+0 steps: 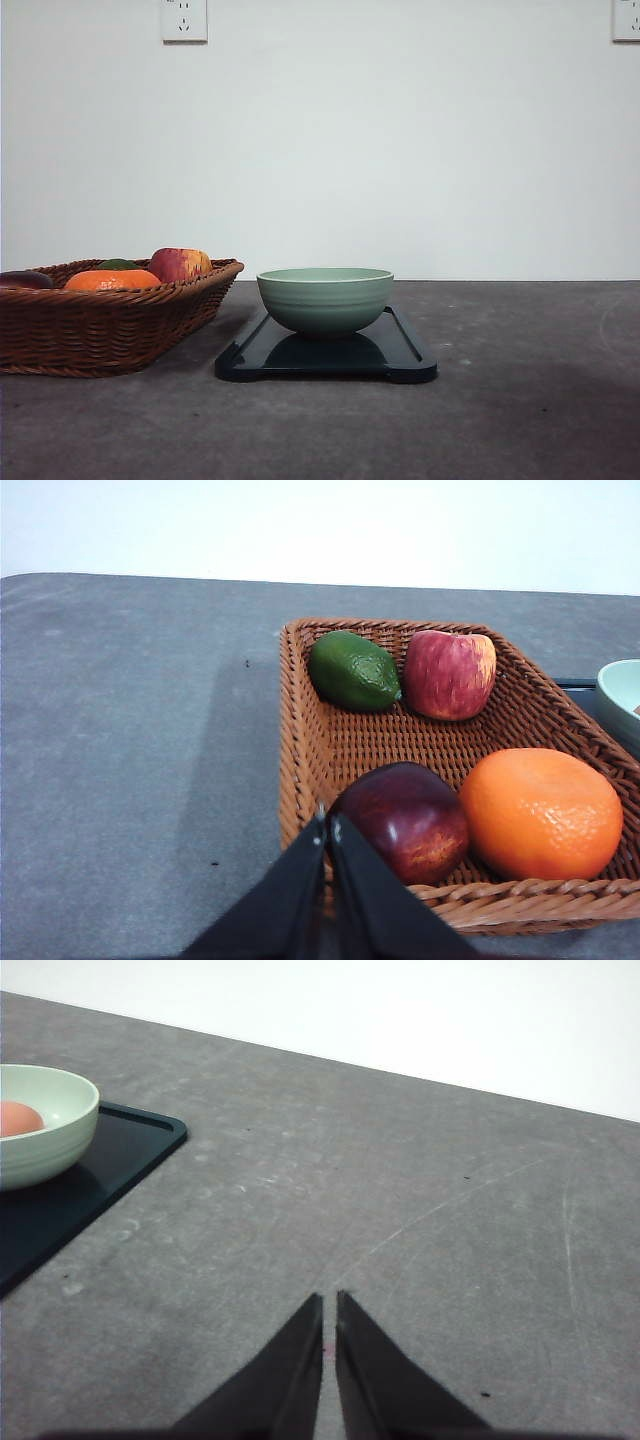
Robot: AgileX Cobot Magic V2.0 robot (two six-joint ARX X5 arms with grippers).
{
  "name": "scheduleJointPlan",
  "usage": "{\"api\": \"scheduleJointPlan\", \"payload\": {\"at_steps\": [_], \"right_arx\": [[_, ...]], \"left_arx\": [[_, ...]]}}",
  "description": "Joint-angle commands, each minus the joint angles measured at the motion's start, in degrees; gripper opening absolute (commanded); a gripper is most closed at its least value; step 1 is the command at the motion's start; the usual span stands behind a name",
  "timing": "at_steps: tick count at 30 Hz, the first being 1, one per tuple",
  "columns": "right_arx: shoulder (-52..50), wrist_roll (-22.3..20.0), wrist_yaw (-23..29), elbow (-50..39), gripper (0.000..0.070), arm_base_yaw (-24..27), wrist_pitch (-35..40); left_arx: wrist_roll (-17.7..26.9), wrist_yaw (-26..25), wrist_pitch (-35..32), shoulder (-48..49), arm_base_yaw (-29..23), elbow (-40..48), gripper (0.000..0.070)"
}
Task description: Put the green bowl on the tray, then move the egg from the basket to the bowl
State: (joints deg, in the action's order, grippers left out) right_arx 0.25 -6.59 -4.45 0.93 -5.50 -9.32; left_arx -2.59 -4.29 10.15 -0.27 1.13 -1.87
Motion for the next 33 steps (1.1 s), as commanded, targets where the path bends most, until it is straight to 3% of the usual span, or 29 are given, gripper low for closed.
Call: {"api": "scheduleJointPlan", "payload": {"at_steps": [1,33], "right_arx": [[0.0,0.2,0.0,-0.2,0.0016,0.0,0.3],[0.0,0.2,0.0,-0.2,0.0016,0.0,0.3]], "left_arx": [[-0.2,0.2,0.5,0.1,-0.1,1.1,0.0000],[-0.2,0.2,0.5,0.1,-0.1,1.1,0.0000]]}}
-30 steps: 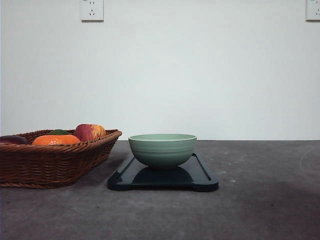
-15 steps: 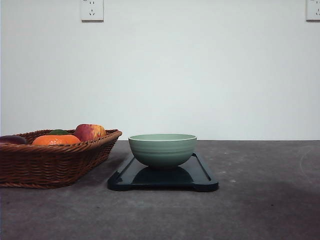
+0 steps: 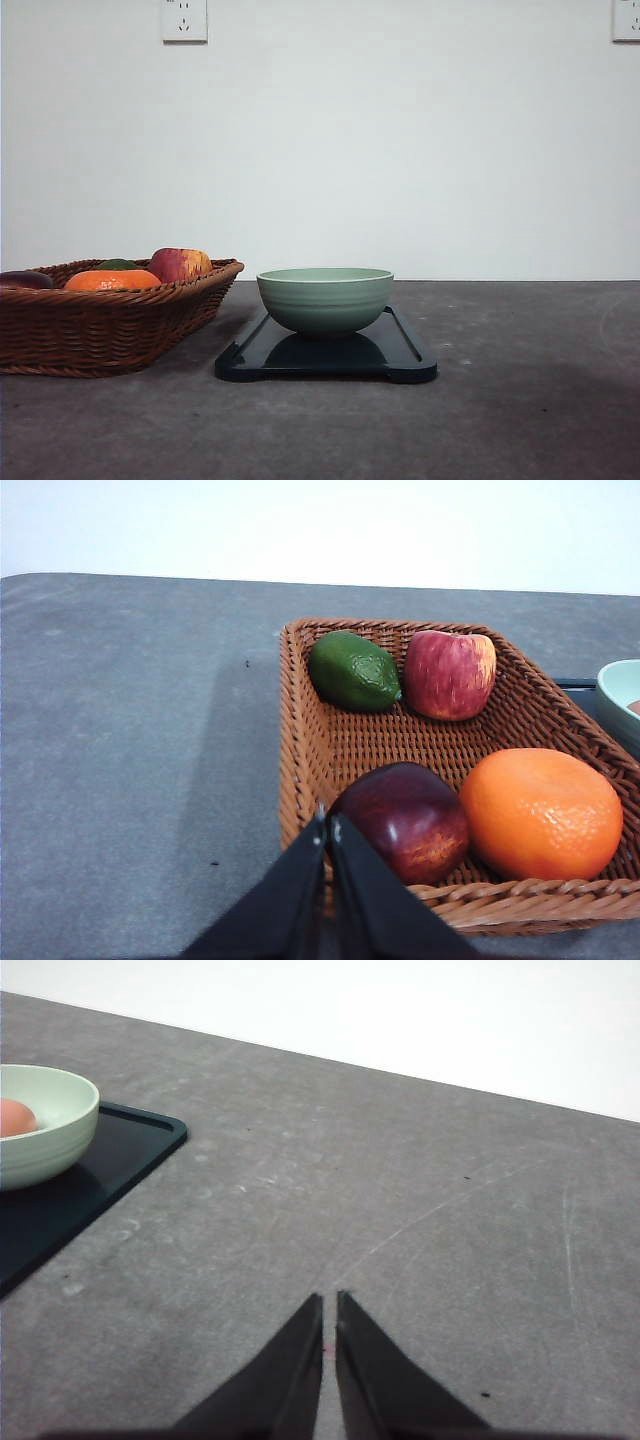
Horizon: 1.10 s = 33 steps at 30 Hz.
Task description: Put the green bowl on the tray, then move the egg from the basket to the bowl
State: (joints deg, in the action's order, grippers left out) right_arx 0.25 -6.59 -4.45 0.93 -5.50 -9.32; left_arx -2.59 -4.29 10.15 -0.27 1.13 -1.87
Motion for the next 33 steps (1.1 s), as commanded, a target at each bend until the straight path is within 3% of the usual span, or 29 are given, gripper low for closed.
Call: {"api": "scheduleJointPlan", "payload": {"at_steps": [1,33], "right_arx": [[0.0,0.2,0.0,-0.2,0.0016,0.0,0.3],[0.0,0.2,0.0,-0.2,0.0016,0.0,0.3]], "left_arx": [[-0.2,0.2,0.5,0.1,-0.1,1.1,0.0000],[-0.2,0.2,0.5,0.1,-0.1,1.1,0.0000]]}}
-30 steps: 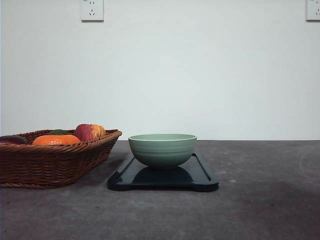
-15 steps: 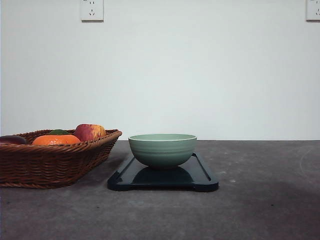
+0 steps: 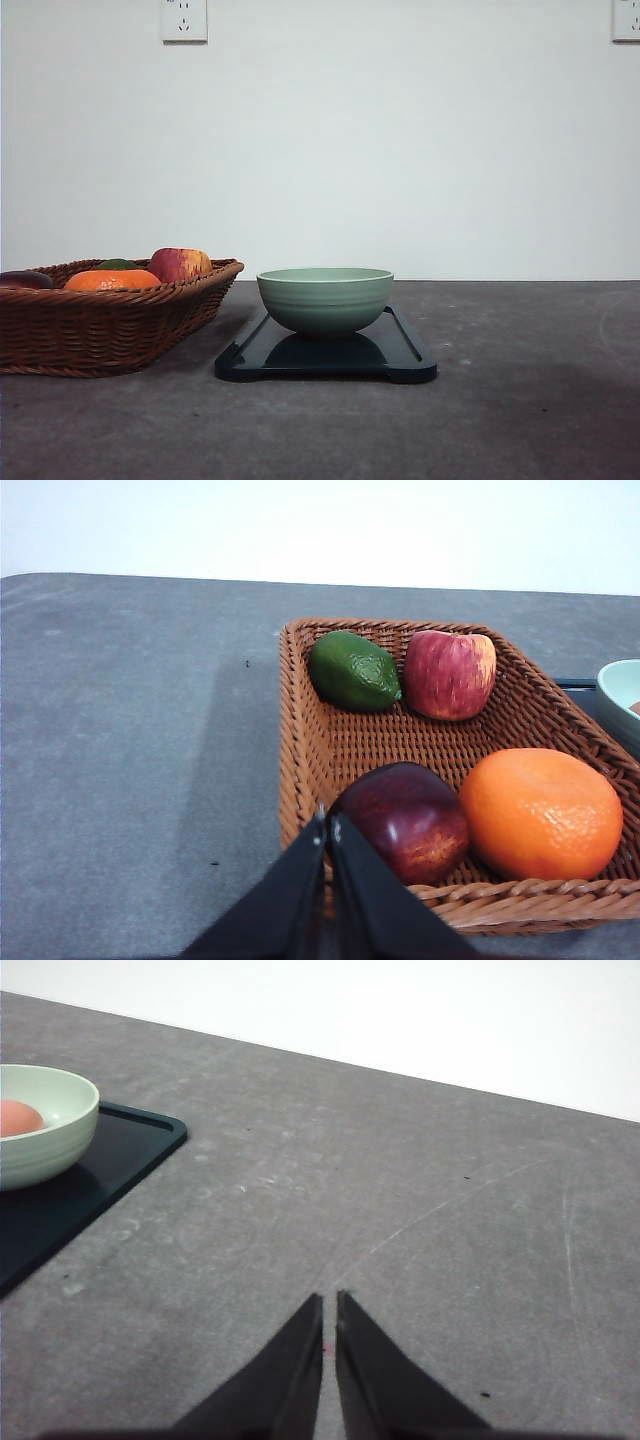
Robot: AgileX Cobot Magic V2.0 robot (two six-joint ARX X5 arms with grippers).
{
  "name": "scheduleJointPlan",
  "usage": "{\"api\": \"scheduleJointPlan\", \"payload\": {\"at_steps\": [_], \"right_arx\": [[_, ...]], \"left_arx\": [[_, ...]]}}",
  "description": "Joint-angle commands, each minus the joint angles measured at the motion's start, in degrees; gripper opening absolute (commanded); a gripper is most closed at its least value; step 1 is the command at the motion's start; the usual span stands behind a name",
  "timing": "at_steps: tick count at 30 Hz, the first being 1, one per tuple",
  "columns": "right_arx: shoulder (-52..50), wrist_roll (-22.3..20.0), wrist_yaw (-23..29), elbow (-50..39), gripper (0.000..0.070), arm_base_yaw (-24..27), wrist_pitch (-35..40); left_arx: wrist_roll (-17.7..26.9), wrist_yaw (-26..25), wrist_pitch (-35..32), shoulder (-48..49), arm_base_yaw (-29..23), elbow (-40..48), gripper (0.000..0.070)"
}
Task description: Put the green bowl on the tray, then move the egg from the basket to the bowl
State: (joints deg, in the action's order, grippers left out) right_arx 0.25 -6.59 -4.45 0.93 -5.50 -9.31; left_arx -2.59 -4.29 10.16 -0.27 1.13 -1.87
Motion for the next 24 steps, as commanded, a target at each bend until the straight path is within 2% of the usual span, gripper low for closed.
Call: {"api": "scheduleJointPlan", "payload": {"at_steps": [1,24], "right_arx": [[0.0,0.2,0.0,-0.2,0.0016,0.0,0.3],[0.0,0.2,0.0,-0.2,0.0016,0.0,0.3]], "left_arx": [[-0.2,0.2,0.5,0.1,-0.1,1.1,0.0000],[-0.2,0.2,0.5,0.1,-0.1,1.1,0.0000]]}}
